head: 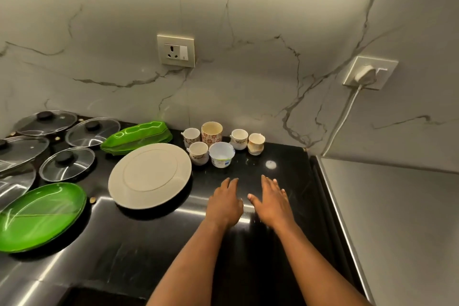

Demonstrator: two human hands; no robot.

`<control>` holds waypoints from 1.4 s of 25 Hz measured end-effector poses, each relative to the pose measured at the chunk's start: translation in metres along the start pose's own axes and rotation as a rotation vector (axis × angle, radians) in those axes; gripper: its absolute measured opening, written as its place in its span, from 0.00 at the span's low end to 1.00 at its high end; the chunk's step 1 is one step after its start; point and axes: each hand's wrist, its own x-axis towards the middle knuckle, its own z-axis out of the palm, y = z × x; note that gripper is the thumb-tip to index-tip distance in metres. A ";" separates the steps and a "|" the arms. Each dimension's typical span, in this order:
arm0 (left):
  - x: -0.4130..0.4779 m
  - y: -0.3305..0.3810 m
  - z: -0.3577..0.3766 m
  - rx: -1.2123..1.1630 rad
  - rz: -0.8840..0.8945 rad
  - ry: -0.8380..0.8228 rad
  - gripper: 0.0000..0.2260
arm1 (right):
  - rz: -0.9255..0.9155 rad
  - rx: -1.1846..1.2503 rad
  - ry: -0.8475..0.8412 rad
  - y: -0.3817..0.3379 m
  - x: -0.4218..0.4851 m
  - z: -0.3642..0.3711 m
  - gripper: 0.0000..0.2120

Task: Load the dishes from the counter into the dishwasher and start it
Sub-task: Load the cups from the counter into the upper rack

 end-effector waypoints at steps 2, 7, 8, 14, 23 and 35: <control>0.020 0.005 0.002 -0.048 0.005 -0.033 0.29 | 0.019 0.011 -0.006 0.005 0.018 0.000 0.36; 0.079 0.023 0.000 -0.113 -0.028 -0.042 0.29 | 0.025 0.100 0.016 0.015 0.080 -0.014 0.36; 0.091 0.027 0.001 -0.120 -0.033 -0.035 0.29 | 0.023 0.117 0.019 0.018 0.094 -0.017 0.36; 0.150 0.045 0.016 -0.232 -0.124 -0.001 0.30 | 0.066 0.254 -0.028 0.037 0.157 -0.018 0.36; 0.213 0.056 0.042 -0.472 -0.343 0.112 0.23 | 0.077 0.459 -0.038 0.056 0.229 0.000 0.26; 0.204 0.058 0.047 -0.540 -0.307 0.137 0.28 | 0.062 0.643 0.025 0.065 0.214 -0.006 0.20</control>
